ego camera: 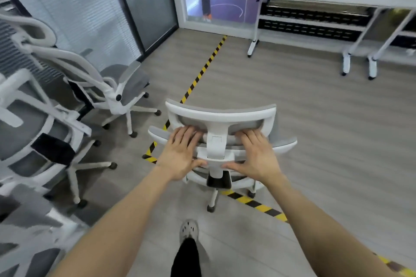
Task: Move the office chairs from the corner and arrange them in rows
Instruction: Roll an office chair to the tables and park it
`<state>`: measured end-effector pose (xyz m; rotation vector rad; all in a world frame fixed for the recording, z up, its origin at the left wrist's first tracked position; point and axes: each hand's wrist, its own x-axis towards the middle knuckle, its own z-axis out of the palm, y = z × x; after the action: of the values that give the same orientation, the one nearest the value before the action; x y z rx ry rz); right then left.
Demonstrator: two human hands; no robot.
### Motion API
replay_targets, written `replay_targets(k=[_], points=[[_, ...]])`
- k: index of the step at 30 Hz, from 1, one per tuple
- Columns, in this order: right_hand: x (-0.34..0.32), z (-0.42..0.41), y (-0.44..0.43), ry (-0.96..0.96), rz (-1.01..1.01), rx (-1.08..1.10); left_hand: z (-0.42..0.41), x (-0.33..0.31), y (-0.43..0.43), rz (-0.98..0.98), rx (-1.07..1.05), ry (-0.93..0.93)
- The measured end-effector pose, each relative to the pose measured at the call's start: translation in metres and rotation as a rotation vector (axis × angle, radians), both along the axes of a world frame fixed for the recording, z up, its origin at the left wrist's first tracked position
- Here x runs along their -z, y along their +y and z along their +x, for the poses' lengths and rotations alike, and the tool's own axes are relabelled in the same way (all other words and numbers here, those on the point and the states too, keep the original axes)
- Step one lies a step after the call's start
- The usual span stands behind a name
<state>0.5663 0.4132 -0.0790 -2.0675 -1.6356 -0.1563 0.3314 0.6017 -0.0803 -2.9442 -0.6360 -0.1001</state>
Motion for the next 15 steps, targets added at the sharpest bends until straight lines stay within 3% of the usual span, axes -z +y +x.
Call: replay_targets(k=[15], points=[[-0.005, 0.169, 0.166, -0.01, -0.045, 0.447, 0.276, 0.003, 0.248, -0.021, 0.432, 0.045]])
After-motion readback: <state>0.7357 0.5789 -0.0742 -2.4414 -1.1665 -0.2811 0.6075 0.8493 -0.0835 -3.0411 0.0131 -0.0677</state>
